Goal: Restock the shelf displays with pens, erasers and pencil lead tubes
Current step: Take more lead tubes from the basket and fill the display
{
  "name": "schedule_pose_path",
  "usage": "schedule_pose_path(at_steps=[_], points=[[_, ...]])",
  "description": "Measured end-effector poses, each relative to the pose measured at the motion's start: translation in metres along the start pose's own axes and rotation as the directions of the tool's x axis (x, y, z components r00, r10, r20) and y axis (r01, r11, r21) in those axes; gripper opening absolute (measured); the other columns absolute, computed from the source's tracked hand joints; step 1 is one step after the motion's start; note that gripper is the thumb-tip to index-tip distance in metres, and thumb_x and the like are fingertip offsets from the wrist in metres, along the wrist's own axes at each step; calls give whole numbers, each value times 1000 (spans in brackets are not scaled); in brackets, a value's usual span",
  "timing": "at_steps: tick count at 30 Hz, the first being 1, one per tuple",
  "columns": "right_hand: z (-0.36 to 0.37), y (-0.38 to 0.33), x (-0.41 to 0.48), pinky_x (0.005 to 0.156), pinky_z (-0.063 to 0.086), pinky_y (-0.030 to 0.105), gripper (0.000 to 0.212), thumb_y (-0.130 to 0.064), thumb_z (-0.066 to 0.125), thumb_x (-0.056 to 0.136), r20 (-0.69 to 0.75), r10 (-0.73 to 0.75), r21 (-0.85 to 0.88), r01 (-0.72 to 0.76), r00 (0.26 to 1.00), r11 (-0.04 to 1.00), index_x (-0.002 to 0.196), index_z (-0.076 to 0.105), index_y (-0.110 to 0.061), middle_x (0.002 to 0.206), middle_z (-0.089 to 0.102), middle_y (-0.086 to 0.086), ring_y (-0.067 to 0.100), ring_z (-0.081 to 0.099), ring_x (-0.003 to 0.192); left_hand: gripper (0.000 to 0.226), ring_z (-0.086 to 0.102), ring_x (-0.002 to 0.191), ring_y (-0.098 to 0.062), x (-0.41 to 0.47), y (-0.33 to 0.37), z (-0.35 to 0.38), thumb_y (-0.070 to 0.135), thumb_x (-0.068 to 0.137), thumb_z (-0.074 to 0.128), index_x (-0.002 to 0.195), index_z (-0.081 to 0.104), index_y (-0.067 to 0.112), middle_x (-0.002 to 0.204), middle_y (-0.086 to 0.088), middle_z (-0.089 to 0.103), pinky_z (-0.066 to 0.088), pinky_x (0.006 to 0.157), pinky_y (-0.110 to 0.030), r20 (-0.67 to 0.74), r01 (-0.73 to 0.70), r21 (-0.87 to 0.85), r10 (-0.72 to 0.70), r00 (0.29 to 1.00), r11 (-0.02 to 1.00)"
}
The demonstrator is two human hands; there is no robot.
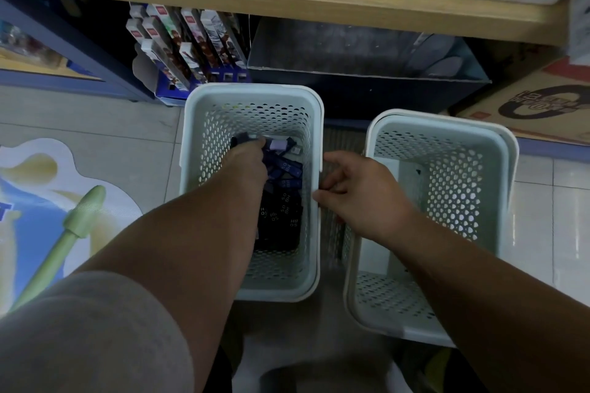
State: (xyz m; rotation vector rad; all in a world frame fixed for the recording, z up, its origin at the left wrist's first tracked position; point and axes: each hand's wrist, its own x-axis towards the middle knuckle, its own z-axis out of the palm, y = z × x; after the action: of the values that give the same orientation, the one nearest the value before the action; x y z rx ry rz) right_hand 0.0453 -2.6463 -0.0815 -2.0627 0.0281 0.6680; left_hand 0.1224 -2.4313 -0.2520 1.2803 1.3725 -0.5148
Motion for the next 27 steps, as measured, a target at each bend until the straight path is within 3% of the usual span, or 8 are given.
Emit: schedule_pose_path(at_steps=[3, 6, 8, 11, 14, 18, 21, 27], points=[[-2, -1, 0, 73, 57, 28, 49, -22, 81, 84, 0, 3, -35, -3, 1000, 999, 127, 62, -32, 89, 70, -9, 6, 69, 81, 34, 60, 70, -23, -28, 1, -8, 22, 72, 84, 98, 71, 3, 87, -8, 65, 51, 45, -24, 80, -17, 10, 16, 997, 1000], [-1, -1, 0, 68, 58, 30, 46, -22, 80, 84, 13, 4, -29, -4, 1000, 1000, 125, 63, -31, 89, 70, -7, 8, 70, 75, 22, 60, 76, -24, -52, -10, -19, 22, 79, 75, 92, 73, 4, 91, -14, 69, 50, 57, -27, 81, -138, -21, 140, 987, 990], [0, -2, -1, 65, 59, 32, 47, -20, 80, 85, 9, 11, -20, -11, 1000, 1000, 128, 62, -28, 90, 70, -7, 12, 71, 72, 11, 56, 71, -23, -67, -17, -24, 20, 88, 65, 85, 69, 10, 73, -9, 66, 44, 61, -28, 78, -287, 97, 280, 957, 953], [-1, -5, -3, 58, 57, 25, 51, -18, 79, 86, 9, 26, -6, -26, 1000, 1000, 132, 59, -25, 91, 68, -7, 16, 71, 66, 12, 51, 56, -21, -82, -19, -33, 13, 90, 59, 79, 63, 15, 57, -2, 60, 36, 53, -24, 196, -553, 330, 518, 833, 765], [-2, -6, -3, 50, 51, 16, 52, -17, 79, 86, 15, 37, -1, -37, 999, 999, 134, 59, -25, 89, 67, -10, 14, 71, 68, 20, 60, 67, -22, -88, -6, -43, 15, 85, 64, 104, 64, 20, 78, -3, 66, 45, 57, -29, 348, -696, 544, 629, 695, 468], [-1, -6, -3, 48, 50, 16, 52, -17, 81, 85, -2, 36, -3, -36, 999, 999, 132, 60, -25, 90, 68, -6, 12, 70, 68, 41, 61, 90, -30, -79, 4, -42, 12, 89, 64, 129, 55, 14, 108, -13, 65, 47, 72, -31, 540, -708, 684, 531, 653, 176], [-1, -6, -2, 55, 55, 19, 51, -17, 81, 84, -9, 28, -32, -29, 1000, 999, 130, 61, -26, 89, 69, -7, 14, 71, 72, 39, 56, 107, -30, -64, -5, -39, 11, 88, 65, 127, 61, 10, 123, -16, 57, 42, 80, -29, 679, -712, 700, 363, 638, -56], [0, -4, 0, 54, 54, 24, 51, -16, 82, 83, -1, 39, -20, -39, 999, 999, 129, 61, -25, 86, 70, -7, 10, 70, 65, 58, 50, 106, -24, -54, -27, -42, 49, 76, 81, 116, 65, 10, 111, -5, 45, 46, 93, -36, 773, -733, 635, 182, 608, -245]])
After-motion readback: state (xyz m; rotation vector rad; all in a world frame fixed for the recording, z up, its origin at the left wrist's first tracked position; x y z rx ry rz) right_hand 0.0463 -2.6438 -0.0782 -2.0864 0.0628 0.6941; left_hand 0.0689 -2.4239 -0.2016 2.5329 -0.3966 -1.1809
